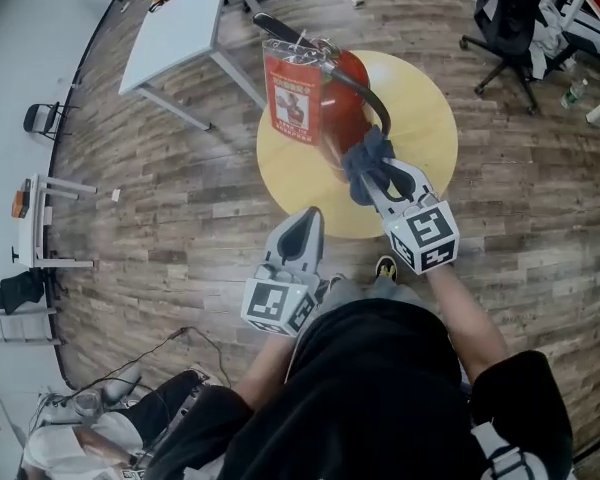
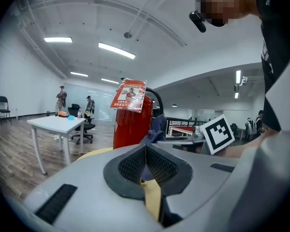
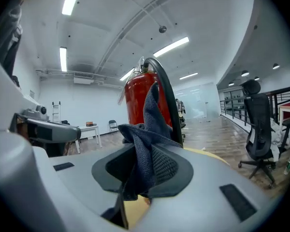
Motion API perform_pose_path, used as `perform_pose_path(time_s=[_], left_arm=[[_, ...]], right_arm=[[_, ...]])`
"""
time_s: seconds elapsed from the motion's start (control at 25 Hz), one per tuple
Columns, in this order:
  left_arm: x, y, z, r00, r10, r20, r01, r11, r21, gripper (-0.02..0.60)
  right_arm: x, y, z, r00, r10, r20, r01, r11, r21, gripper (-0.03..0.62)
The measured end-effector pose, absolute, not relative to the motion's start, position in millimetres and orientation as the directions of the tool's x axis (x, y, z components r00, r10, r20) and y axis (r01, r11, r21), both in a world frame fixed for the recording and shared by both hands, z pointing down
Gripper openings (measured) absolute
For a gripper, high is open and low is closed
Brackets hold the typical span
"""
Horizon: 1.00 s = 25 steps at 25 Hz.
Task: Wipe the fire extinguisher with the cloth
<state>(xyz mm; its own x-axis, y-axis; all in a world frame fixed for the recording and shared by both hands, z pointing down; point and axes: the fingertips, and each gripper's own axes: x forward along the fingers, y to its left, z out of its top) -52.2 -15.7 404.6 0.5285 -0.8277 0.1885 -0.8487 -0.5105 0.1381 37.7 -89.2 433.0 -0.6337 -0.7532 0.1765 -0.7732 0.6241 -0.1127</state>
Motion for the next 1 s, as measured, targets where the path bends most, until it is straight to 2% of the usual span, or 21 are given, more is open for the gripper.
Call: perform_pose_path(time_s=[0.12,0.28,0.4,0.52,0.6,0.72,0.84,1.0], left_arm=[[-49.5,-26.4,403.4,0.52,-0.834,0.182,-0.854,-0.503,0.134,0.023],[-45.3,-39.9,397.7,0.522,-0.838,0.157,-0.852,-0.508,0.123,0.023],[-41.0,-47.4,395.9,0.525,-0.839,0.141,-0.85,-0.512,0.12,0.025],[-42.4,-47.2,397.7,0.52,-0.843,0.138,-0.853,-0.506,0.124,0.025],[-43.6,-47.6,399.4,0.52,-0.843,0.136,-0.853,-0.506,0.127,0.023],[-47.7,-48.7,404.3,0.512,-0.847,0.146,-0.858,-0.495,0.136,0.025],[-49.0,-47.1,410.0,0.512,-0.845,0.158,-0.858,-0.494,0.142,0.023],[-49.0,-48.0,410.4,0.516,-0.842,0.158,-0.855,-0.496,0.15,0.023]], right_arm=[[29.0,-106.6,395.1,-0.634,-0.766,0.112,-0.773,0.631,-0.063,0.096],[22.8,-101.5,304.6,-0.626,-0.779,-0.04,-0.779,0.623,0.069,0.095],[15.0,-109.9,283.0,-0.613,-0.79,-0.015,-0.779,0.6,0.182,0.095],[12.5,-101.2,302.7,-0.576,-0.817,-0.03,-0.783,0.542,0.306,0.095],[16.1,-97.5,327.9,-0.555,-0.831,-0.048,-0.803,0.519,0.293,0.095],[24.4,-104.7,389.4,-0.549,-0.835,0.019,-0.822,0.544,0.169,0.097],[32.3,-111.8,443.3,-0.539,-0.839,0.08,-0.829,0.545,0.129,0.097],[33.6,-111.9,458.0,-0.57,-0.805,0.166,-0.808,0.585,0.064,0.098]])
